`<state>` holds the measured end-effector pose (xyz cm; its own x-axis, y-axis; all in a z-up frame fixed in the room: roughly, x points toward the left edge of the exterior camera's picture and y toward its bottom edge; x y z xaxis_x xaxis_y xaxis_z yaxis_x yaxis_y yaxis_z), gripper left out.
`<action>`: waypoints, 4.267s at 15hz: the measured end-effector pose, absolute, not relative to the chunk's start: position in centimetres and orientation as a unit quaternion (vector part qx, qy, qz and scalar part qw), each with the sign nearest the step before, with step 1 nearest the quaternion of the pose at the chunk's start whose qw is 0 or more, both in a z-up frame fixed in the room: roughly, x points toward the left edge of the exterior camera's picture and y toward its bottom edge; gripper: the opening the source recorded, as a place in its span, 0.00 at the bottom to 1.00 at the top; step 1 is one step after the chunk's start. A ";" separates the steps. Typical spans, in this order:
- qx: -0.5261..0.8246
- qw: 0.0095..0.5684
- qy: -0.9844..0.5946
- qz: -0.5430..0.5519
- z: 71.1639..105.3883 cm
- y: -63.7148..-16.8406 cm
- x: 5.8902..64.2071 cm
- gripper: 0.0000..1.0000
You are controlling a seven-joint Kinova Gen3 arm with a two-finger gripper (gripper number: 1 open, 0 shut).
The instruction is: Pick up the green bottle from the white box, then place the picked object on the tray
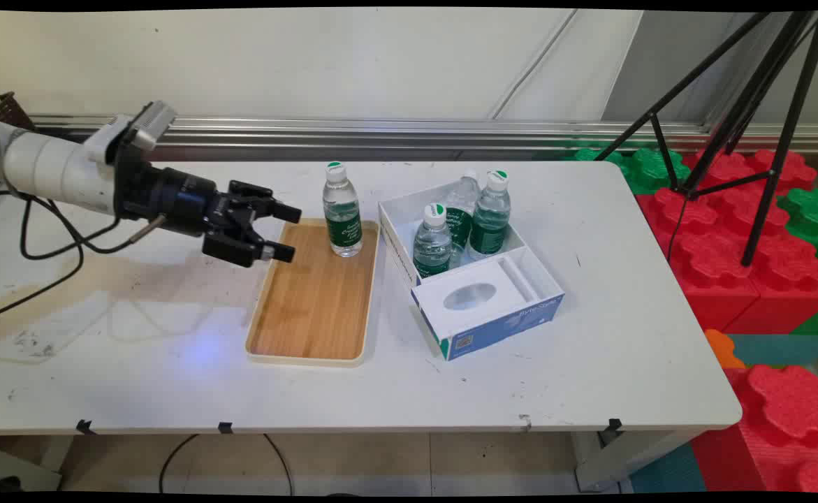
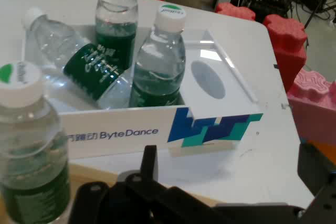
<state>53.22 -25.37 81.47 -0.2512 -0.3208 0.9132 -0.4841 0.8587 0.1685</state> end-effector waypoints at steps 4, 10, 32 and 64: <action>0.253 0.563 -0.784 0.071 80.7 -26.2 50.8 1.00; 0.253 0.571 -0.777 0.081 79.4 -28.8 47.8 1.00; 0.252 0.577 -0.769 0.108 75.7 -34.9 41.2 1.00; 0.254 0.578 -0.767 0.111 72.6 -37.5 38.1 0.00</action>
<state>38.10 -37.49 72.56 -0.2022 -0.2620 0.9437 -0.5182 0.8462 0.1239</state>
